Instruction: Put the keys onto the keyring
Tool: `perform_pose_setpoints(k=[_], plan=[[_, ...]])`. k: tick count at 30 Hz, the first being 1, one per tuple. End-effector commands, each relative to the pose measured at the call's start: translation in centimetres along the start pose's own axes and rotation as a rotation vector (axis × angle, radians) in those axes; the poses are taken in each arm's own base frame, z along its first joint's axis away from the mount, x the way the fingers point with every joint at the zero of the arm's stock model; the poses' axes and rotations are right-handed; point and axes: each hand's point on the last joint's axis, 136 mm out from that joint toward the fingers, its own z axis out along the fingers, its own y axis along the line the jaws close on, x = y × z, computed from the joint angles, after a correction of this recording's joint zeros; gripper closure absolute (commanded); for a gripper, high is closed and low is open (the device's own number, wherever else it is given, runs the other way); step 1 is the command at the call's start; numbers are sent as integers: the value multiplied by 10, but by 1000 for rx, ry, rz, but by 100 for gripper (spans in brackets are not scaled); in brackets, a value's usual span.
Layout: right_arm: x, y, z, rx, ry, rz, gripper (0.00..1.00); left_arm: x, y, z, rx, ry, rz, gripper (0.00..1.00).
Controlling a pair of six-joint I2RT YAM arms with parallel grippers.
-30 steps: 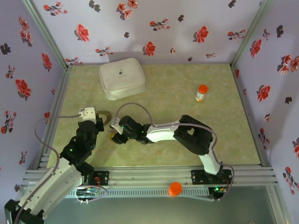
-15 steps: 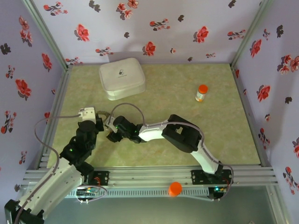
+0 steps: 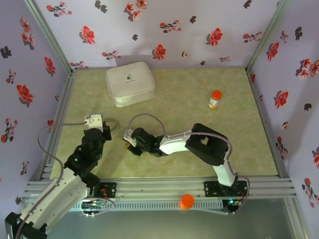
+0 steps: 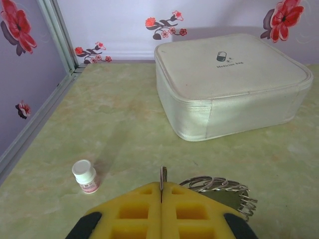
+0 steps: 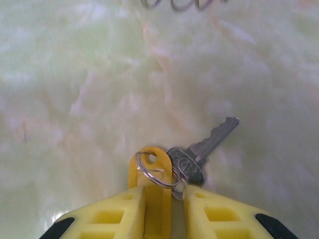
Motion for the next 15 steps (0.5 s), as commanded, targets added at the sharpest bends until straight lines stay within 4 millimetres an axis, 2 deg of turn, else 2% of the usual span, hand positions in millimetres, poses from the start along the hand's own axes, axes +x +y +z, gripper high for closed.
perform_pose_setpoints(k=[1, 4, 8, 10, 13, 15], plan=[[66, -5, -20, 29, 196, 17, 76, -19, -1, -3, 12, -43, -28, 100], [92, -6, -44, 36, 256, 58, 77, -18, -4, -3, 26, -38, -22, 100], [110, -6, -72, 43, 289, 123, 71, -17, -9, -1, 48, -26, -12, 100], [106, -5, -83, 38, 283, 142, 66, -17, -12, -1, 63, -23, -11, 100], [85, -5, -101, 27, 249, 182, 55, -17, -15, -2, 84, -16, -8, 100], [75, -6, -110, 26, 236, 212, 52, -16, -17, -2, 95, -8, -4, 100]])
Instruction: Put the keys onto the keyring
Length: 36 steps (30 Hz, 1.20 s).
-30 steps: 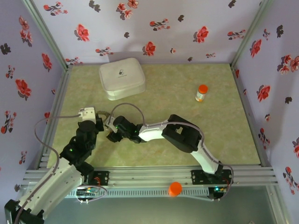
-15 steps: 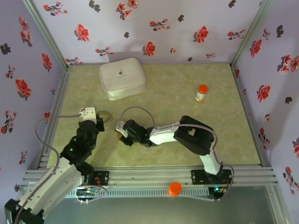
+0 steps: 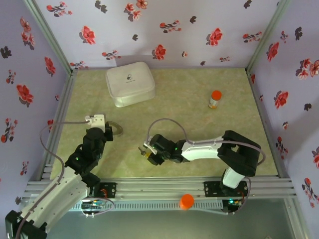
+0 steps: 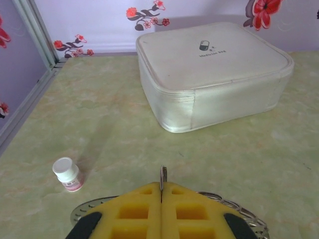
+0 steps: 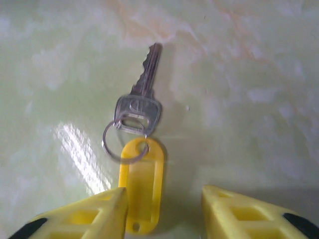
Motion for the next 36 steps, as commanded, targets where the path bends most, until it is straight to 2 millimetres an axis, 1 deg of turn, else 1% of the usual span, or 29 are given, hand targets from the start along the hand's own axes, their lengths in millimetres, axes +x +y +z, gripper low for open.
perform_pose_setpoints(k=[1, 4, 8, 10, 12, 16, 19, 21, 27, 30, 36], plan=[[-1, 0, -22, -7, 36, 80, 52, -22, -3, -5, 28, -42, -20, 100], [-4, 7, -29, -35, 88, 131, 53, -21, -6, -5, 43, -37, -18, 100], [0, 11, -31, -3, 221, 140, 55, -20, -8, -6, 54, -36, -24, 100], [-2, 16, -28, 2, 253, 89, 55, -19, -5, -5, 43, -45, -29, 100], [-4, 21, -25, -21, 260, 41, 55, -16, 2, -5, 7, -46, -41, 100], [-15, 17, -17, 8, 264, -63, 55, -10, 12, -8, -36, -44, -58, 100], [-18, 21, -8, -5, 302, -112, 55, -9, 13, -9, -43, -48, -61, 100], [-18, 23, -3, -10, 322, -132, 55, -10, 15, -9, -52, -49, -60, 100], [-22, 18, 11, 34, 358, -156, 56, -9, 24, -10, -101, -55, -63, 100], [-24, 21, 16, 29, 366, -158, 57, -10, 27, -11, -115, -57, -65, 100], [-26, 28, 23, 30, 376, -194, 57, -11, 26, -12, -111, -59, -67, 100]])
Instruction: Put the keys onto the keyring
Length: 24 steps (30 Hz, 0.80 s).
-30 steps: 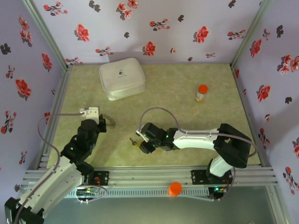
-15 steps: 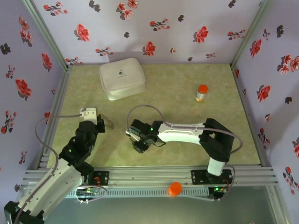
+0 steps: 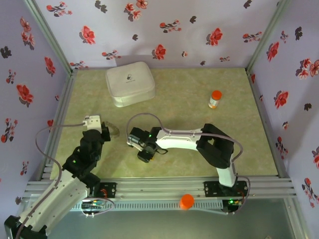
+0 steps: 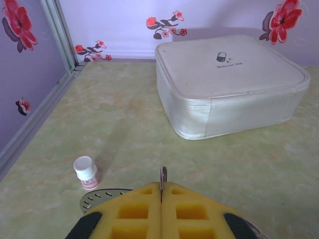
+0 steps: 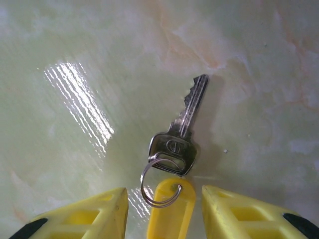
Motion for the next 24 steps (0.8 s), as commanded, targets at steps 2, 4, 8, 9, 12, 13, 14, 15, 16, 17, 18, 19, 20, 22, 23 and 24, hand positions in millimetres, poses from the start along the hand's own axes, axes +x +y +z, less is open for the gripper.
perform_pose_setpoints(k=[2, 4, 8, 9, 12, 13, 14, 15, 16, 17, 18, 19, 20, 22, 23, 24], plan=[[-1, -1, 3, 44, 29, -43, 57, -5, 8, -1, -36, -22, -30, 100], [-1, -5, 4, 70, 36, -49, 58, -6, 8, -1, -36, -24, -31, 100], [0, -12, 7, 122, 54, -59, 61, -7, 7, -1, -35, -26, -33, 100], [0, -13, 7, 132, 55, -62, 62, -7, 7, -1, -34, -26, -33, 100], [-2, -16, 6, 149, 51, -60, 64, -7, 7, -2, -34, -25, -30, 100], [-2, -17, 6, 152, 50, -57, 65, -7, 7, -2, -34, -26, -31, 100], [-2, -16, 6, 151, 49, -58, 65, -7, 7, -2, -34, -27, -32, 100], [-2, -17, 6, 151, 50, -57, 66, -8, 7, -2, -33, -29, -32, 100], [-2, -17, 5, 151, 50, -58, 67, -8, 7, -2, -31, -30, -32, 100], [-2, -16, 6, 146, 52, -59, 70, -8, 8, -2, -32, -31, -34, 100], [-2, -15, 6, 141, 55, -61, 71, -8, 7, -2, -30, -31, -33, 100], [-2, -14, 7, 135, 57, -60, 74, -8, 7, -3, -30, -31, -33, 100], [-2, -13, 7, 132, 59, -60, 76, -8, 7, -2, -29, -31, -34, 100], [-1, -12, 7, 122, 61, -59, 80, -8, 7, -2, -29, -29, -31, 100], [-1, -11, 7, 121, 60, -57, 81, -8, 7, -2, -29, -29, -31, 100], [-3, -11, 7, 118, 56, -55, 82, -8, 7, -3, -27, -31, -33, 100]])
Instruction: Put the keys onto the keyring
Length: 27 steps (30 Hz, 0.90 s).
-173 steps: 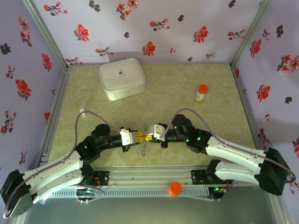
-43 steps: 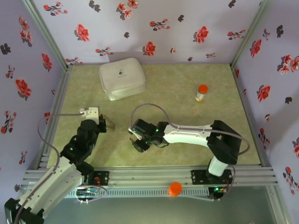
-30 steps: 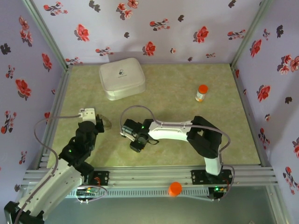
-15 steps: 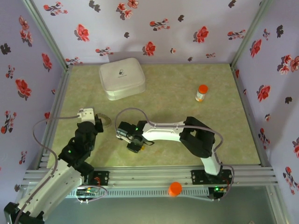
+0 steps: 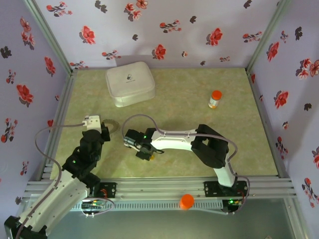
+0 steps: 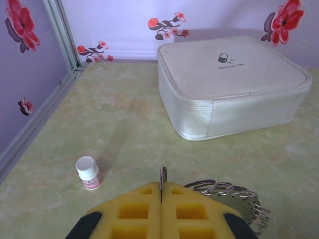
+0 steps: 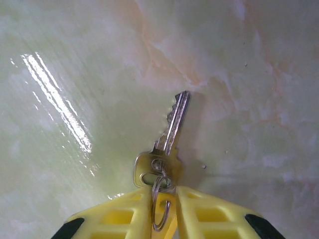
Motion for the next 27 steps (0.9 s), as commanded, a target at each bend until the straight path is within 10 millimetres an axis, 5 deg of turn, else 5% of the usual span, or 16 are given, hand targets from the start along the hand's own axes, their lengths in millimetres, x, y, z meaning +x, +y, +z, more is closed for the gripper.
perform_pose_setpoints(k=[1, 27], plan=[[2, 3, 3, -3, 28, -10, 84, -9, 6, -3, -24, -32, -35, 100], [1, 2, -4, -21, 21, 4, 97, -10, 5, -3, -17, -33, -30, 100]])
